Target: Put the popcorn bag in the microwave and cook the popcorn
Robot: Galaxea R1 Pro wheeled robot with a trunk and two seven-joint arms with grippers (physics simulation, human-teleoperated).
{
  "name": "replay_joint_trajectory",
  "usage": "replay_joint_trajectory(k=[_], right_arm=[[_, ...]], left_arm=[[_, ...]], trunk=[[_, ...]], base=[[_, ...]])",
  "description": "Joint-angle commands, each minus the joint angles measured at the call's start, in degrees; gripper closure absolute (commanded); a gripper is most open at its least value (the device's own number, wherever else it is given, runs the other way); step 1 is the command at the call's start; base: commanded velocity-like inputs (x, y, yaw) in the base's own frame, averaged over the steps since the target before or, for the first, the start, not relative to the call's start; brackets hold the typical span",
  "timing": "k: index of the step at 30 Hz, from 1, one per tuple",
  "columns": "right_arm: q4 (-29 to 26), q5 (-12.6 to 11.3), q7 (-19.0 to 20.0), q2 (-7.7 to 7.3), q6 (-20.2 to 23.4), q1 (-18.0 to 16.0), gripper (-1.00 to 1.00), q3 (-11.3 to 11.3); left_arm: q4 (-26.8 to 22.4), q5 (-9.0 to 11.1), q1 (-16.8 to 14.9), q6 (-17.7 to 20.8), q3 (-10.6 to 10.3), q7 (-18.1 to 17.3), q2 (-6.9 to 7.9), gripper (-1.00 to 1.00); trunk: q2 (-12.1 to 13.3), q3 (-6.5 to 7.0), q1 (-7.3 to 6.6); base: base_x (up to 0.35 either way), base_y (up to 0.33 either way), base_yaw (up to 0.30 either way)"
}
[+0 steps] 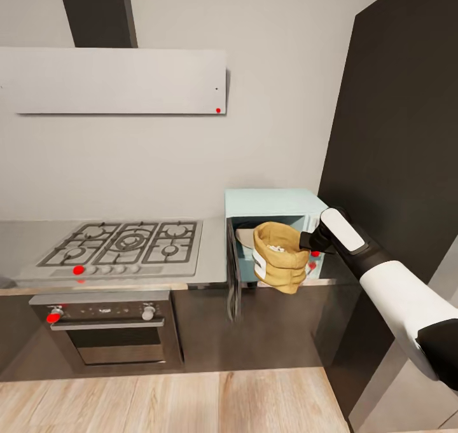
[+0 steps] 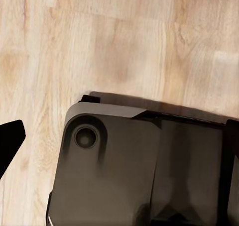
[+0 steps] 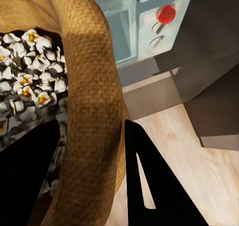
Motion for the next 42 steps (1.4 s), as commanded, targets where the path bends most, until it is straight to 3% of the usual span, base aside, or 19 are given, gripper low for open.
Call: replay_joint_trajectory(k=[1,42], right_arm=[[-0.08,-0.55,-0.56,-0.07,0.05,-0.09,1.0,0.27],[0.14,-0.55,-0.55,-0.05,0.05,-0.09,1.0,0.2]], left_arm=[[0.03,0.06,-0.05,-0.19,0.15,0.07,-0.01,-1.0],[0.02,-0.02,-0.02,-0.19,0.07,0.01,0.0,-1.0]], trunk=[[-0.13,-0.14,0.04],[-0.13,-0.14,0.04]], base=[[0.029,0.0,0.0],[0.086,0.0,0.0]])
